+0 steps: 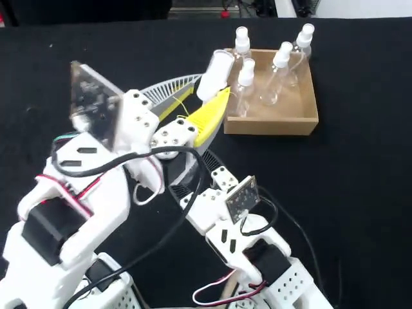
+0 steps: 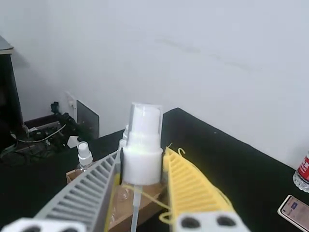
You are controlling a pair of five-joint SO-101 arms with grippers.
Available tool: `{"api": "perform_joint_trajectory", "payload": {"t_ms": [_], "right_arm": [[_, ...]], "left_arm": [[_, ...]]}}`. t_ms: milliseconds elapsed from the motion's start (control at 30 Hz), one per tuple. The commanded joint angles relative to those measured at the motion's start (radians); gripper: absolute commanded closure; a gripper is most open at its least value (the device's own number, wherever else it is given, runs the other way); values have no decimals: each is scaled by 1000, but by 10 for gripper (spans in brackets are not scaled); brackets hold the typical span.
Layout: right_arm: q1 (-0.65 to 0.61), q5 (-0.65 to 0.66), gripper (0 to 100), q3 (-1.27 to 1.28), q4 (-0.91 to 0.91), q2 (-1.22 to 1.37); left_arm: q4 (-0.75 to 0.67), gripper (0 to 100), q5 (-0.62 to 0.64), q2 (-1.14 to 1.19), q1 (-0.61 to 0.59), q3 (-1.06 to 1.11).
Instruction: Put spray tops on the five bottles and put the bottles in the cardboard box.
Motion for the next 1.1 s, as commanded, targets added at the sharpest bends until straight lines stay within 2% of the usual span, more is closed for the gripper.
{"api": "perform_joint_trajectory", "payload": {"t_ms": [0, 300, 533, 900, 1067], "right_arm": [[-5, -6, 836, -12, 5, -119], [-5, -6, 836, -12, 5, -119], [-5, -6, 836, -12, 5, -119], [-5, -3, 836, -13, 8, -119], [-5, -3, 836, -58, 98, -120]], "left_arm": [[-15, 932, 12, -12, -39, 25], [-17, 932, 14, -12, -76, 81], [-124, 932, 14, -11, -76, 82], [-120, 932, 5, -11, -77, 82], [-120, 932, 5, -2, -133, 84]]}}
